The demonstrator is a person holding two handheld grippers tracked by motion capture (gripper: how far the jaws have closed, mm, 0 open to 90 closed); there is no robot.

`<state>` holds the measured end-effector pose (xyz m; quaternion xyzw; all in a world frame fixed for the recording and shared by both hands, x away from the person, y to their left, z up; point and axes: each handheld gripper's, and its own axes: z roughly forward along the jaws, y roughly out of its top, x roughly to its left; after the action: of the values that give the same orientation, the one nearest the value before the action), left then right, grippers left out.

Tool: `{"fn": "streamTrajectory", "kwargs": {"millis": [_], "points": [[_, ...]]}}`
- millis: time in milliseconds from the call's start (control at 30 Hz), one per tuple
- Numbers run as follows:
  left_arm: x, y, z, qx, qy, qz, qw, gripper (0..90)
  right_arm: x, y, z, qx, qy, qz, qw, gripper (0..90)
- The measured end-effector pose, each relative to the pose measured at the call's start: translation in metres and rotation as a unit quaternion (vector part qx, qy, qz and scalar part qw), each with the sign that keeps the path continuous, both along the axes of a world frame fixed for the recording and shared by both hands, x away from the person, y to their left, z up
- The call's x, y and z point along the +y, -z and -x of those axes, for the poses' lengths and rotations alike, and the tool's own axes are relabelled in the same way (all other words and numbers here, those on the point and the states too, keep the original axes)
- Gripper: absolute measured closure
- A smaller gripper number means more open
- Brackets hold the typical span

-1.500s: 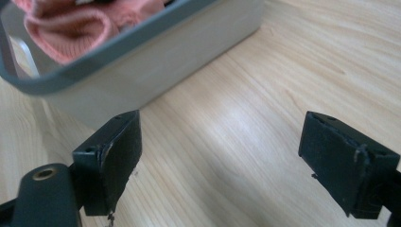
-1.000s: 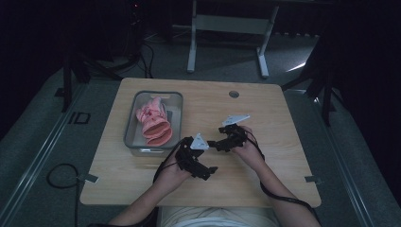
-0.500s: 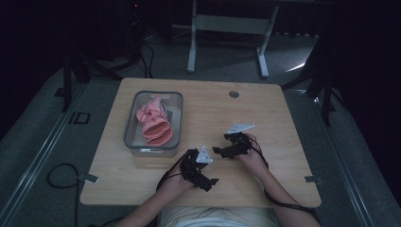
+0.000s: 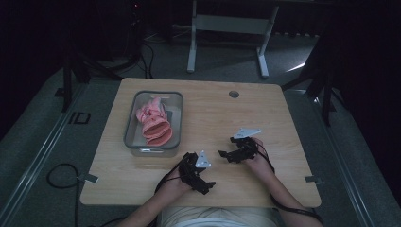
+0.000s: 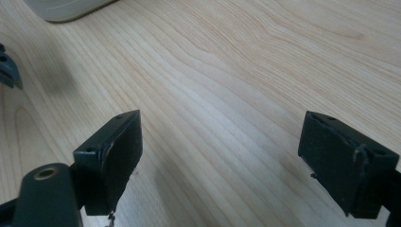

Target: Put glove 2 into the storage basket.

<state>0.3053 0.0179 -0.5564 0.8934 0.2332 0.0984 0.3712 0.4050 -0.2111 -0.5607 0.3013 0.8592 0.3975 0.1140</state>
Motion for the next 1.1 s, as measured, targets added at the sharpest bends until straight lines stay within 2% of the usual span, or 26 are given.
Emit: {"fn": "streamTrajectory", "kwargs": {"millis": [533,700,867,1100], "points": [[0.004,0.006,0.004,-0.014,0.003,0.005,0.9999,1.0,-0.025,0.001,0.009,-0.013,0.020,-0.016,0.9996,14.0],[0.006,0.008,0.005,-0.016,0.004,-0.003,0.9999,1.0,-0.032,0.001,0.010,-0.014,0.027,-0.021,0.9993,13.9],[0.006,0.009,0.008,-0.024,0.002,-0.002,0.9997,1.0,-0.036,0.001,0.009,-0.019,0.033,-0.024,0.9990,13.9],[0.007,0.010,0.007,-0.025,-0.002,0.003,0.9997,1.0,-0.038,0.001,0.009,-0.020,0.036,-0.028,0.9987,13.8]]}}
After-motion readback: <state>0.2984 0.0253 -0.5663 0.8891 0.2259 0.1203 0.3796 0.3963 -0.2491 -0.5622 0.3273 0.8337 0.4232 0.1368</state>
